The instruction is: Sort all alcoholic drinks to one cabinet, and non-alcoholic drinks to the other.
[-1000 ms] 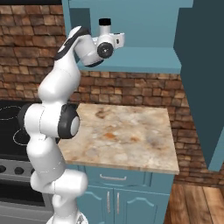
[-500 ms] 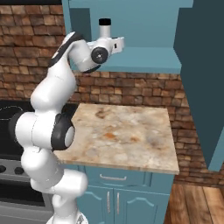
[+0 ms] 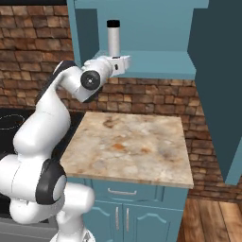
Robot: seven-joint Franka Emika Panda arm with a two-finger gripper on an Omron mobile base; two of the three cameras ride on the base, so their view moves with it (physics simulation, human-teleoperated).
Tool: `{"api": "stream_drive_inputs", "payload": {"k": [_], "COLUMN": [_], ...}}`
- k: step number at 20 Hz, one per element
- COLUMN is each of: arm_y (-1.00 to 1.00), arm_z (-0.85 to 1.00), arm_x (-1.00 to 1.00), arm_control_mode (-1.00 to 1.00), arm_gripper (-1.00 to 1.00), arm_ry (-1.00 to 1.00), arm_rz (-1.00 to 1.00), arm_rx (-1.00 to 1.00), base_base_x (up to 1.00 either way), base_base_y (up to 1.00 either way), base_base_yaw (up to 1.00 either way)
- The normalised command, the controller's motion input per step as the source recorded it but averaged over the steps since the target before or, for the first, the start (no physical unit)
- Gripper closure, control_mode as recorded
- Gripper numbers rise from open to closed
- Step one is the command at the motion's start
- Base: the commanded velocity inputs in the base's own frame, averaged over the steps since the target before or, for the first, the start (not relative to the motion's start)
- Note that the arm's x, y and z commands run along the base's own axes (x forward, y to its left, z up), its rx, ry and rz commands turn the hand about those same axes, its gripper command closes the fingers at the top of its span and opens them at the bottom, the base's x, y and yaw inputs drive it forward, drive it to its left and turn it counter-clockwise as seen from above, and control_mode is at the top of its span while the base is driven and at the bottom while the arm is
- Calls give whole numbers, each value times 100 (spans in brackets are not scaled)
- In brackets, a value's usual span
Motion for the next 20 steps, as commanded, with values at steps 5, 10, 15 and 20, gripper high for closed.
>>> {"api": "stream_drive_inputs", "payload": {"k": [5,10,15,20], "arm_y": [0,0,0,6], "arm_z": [0,9,6,-34], "arm_x": [-100,-100,-98,-85], "arm_control_mode": [-100,-100,-100,-100], "arm_gripper": [-100,-100,-100,-100], "arm_ry": [21,35,37,24], "arm_rz": [-1,0,0,0], "arm_rx": [0,0,0,0], "base_base_x": [0,0,0,0], "base_base_y": [0,0,0,0], "base_base_yaw": [0,0,0,0]}}
